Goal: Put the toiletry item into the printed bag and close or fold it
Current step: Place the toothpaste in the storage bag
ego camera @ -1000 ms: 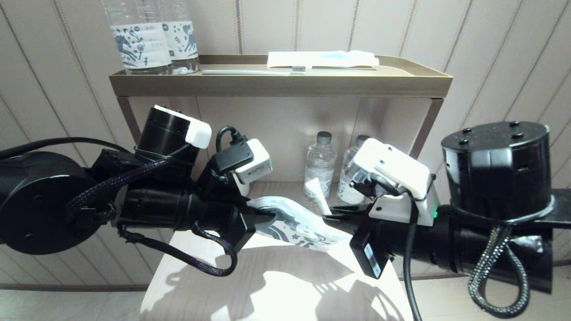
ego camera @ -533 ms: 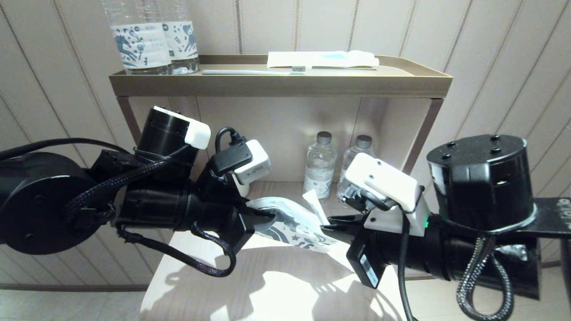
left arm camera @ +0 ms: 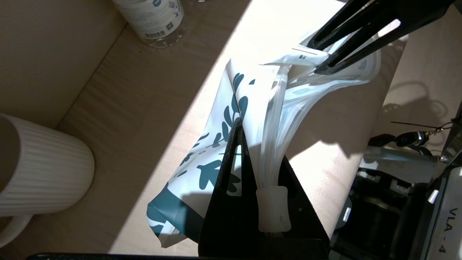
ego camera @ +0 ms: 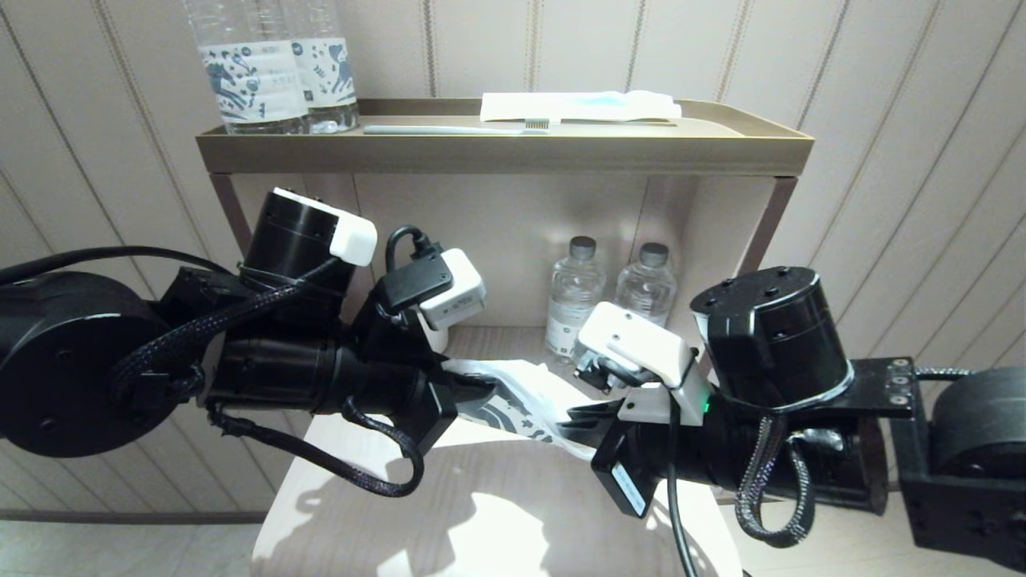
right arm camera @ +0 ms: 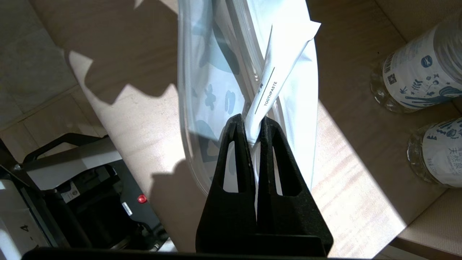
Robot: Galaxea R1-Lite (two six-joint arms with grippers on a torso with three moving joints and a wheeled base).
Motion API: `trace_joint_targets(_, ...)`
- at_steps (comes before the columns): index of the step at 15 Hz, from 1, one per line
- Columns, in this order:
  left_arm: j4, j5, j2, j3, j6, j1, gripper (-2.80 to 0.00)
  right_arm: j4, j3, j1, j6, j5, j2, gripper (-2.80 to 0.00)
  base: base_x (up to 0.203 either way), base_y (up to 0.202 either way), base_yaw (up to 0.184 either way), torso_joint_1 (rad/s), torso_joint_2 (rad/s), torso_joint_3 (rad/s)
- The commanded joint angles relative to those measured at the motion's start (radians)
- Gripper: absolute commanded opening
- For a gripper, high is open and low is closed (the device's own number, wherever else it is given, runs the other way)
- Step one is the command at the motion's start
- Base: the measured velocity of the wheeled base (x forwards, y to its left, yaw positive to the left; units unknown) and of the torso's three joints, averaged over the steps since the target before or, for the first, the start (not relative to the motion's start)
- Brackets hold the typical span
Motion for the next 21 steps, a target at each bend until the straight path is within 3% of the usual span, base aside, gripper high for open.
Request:
trace_joint_targets(1,-0.001,-0.002,0.002,0.001,0.002,0.001,-2.8,-0.002,-0.002,-0.014,-0.002,0.002,0.012,-2.8,0.0,0.0,0.0,0.0,0.0,0.0)
trace_joint_targets(5,-0.002,-0.012,0.007,-0.003,0.002,0.002,-2.8,0.001,0.003,-0.014,-0.003,0.002,-0.047,-2.8,0.0,0.0,0.0,0.0,0.0,0.0)
trace_joint_targets(10,-0.001,-0.085,0.023,-0.034,-0.042,0.045,-2.8,0.006,0.049,-0.009,-0.075,0.03,-0.08,-2.8,0.0,0.0,0.0,0.0,0.0,0.0)
trace_joint_targets(21,-0.001,-0.093,0.045,-0.037,-0.042,0.068,-2.8,0.006,0.089,-0.007,-0.148,0.054,-0.116,-2.8,0.0,0.0,0.0,0.0,0.0,0.0)
